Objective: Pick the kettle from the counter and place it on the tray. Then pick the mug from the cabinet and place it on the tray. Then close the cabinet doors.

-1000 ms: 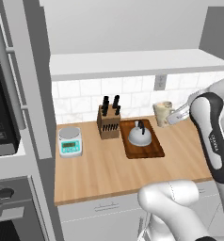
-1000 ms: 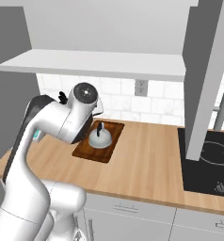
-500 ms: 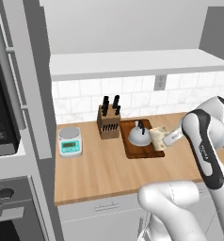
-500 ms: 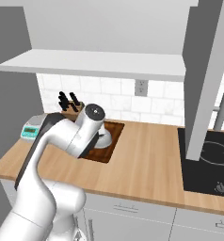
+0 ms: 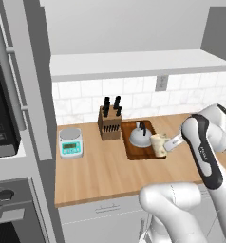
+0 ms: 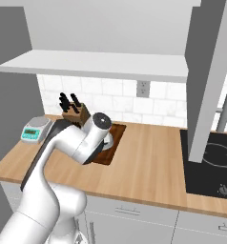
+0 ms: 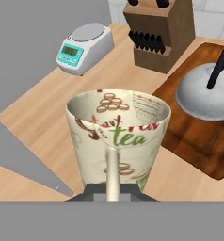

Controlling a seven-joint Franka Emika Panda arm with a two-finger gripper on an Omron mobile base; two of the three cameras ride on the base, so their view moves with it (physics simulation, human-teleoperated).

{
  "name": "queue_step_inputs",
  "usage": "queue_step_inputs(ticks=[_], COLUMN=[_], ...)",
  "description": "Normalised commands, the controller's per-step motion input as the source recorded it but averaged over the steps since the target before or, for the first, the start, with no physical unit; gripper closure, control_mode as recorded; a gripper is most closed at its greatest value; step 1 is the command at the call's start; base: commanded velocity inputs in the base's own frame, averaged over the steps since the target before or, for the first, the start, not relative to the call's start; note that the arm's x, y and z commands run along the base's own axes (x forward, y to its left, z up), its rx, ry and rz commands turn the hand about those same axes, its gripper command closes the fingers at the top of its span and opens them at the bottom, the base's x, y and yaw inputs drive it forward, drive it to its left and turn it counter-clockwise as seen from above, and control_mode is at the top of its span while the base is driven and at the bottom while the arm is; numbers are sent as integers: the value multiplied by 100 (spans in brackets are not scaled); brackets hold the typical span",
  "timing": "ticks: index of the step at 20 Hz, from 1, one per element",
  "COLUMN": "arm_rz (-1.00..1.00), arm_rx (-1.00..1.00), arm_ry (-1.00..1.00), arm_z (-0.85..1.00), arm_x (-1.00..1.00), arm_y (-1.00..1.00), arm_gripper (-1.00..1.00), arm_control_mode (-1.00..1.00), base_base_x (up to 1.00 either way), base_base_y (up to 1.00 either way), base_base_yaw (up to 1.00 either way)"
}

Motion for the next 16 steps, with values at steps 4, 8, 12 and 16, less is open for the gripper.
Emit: queue_step_inputs(ticks=[4, 8, 12, 16], arm_rz=[3, 10, 10, 6], arm_rx=[15, 16, 11, 5], arm_ry=[-5, -1, 0, 0], arm_z=[-13, -13, -10, -18], arm_x=[23, 48, 49, 47], arm_y=[-1, -9, -21, -34], arm_gripper=[100, 100, 100, 100], arm_control_mode=[-100, -100, -100, -100], base_base_x=[0, 0, 0, 0], base_base_y=[0, 0, 0, 0], base_base_yaw=[0, 0, 0, 0])
